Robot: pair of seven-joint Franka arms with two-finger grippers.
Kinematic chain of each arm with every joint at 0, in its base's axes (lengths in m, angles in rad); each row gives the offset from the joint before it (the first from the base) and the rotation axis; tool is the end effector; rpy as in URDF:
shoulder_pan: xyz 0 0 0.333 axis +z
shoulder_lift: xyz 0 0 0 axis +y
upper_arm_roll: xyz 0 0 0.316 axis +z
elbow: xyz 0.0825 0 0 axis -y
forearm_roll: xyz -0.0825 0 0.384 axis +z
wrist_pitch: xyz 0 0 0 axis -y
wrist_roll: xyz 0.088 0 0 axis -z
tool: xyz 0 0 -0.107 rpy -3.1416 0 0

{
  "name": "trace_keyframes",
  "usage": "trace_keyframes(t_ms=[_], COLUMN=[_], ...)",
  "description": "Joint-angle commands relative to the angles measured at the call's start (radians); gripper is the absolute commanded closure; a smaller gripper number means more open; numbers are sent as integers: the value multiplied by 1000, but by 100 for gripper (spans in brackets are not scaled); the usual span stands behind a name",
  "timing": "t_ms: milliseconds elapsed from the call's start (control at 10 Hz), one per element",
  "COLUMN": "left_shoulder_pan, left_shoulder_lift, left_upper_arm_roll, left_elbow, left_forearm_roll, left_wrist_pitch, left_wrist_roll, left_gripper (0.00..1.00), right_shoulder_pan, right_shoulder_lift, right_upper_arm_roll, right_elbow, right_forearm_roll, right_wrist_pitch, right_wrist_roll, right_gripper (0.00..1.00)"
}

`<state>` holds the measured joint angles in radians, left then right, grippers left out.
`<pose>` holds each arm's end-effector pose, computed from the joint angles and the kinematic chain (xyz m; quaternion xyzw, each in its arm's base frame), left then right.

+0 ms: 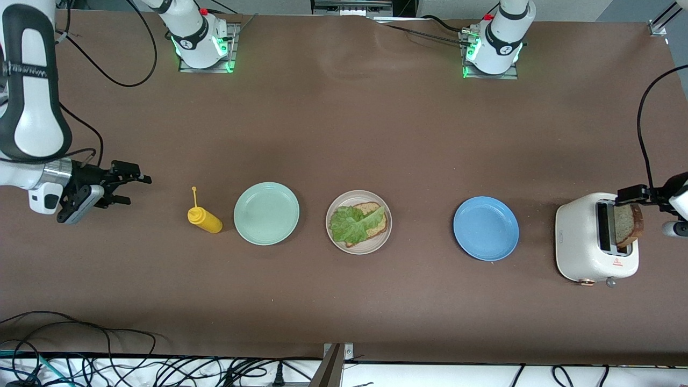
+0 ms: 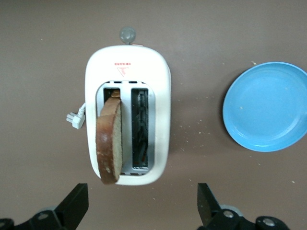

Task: Make sandwich on beige plate with both arms
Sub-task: 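Move the right gripper back toward the yellow bottle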

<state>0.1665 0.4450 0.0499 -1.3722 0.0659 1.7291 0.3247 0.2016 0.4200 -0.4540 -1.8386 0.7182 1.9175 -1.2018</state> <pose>0.6653 0.1464 0.4554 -0.9962 0.0626 0.0537 0.0298 0.6074 -0.0908 0.3065 -0.9218 -0.2901 -0.0510 0.2520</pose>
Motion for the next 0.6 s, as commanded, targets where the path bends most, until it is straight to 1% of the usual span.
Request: trace_keyframes(t_ms=[0, 100, 199, 299, 498], left_shoulder_pan=[30, 34, 42, 45, 48], left_shoulder_lift=[75, 90, 109, 122, 142], left_upper_arm_roll=[-7, -5, -4, -4, -4], left_elbow=[53, 53, 53, 53, 53], left_forearm_roll=[34, 34, 31, 34, 37], left_wrist_pitch=[36, 53, 79, 98, 128], left_wrist_roll=[53, 66, 73, 73, 73], left_gripper=[0, 0, 0, 0, 0], right_shoulder_pan=[-34, -34, -34, -39, -48], right_shoulder_lift=[75, 104, 124, 152, 209], right_upper_arm_roll=[17, 17, 17, 34, 61], right_elbow=[-1, -1, 1, 1, 4], right_forearm_roll=[163, 232, 281, 338, 497], right_wrist_pitch=[32, 32, 32, 32, 31], right_wrist_roll=[-270, -359, -433, -509, -719], right_gripper=[0, 0, 0, 0, 0])
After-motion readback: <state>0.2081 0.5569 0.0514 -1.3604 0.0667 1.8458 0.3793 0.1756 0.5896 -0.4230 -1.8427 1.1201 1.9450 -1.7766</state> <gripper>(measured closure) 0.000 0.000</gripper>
